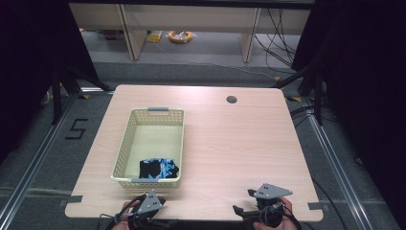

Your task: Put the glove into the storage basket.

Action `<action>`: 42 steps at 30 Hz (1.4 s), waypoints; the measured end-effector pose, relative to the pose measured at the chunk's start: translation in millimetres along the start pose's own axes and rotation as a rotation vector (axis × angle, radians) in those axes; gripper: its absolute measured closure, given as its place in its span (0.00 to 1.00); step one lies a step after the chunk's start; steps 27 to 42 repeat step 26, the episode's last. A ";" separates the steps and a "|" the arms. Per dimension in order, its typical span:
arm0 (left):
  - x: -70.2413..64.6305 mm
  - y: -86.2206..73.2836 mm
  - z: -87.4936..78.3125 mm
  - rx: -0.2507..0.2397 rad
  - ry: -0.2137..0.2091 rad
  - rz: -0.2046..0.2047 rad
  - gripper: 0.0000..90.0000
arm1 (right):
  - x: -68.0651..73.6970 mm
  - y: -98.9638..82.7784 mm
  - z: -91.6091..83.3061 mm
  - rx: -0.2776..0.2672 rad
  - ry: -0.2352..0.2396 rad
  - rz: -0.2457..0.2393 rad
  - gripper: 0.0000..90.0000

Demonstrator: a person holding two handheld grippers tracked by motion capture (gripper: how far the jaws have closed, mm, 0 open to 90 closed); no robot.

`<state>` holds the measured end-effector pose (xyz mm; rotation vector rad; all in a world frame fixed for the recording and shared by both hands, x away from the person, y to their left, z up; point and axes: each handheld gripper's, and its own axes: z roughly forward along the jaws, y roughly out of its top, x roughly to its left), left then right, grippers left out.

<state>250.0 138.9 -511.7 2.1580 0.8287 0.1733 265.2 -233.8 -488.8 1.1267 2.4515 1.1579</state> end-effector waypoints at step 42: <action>3.4 -0.1 -1.1 0.013 0.015 0.035 0.24 | 2.3 -7.1 2.6 0.056 -0.030 -0.051 0.23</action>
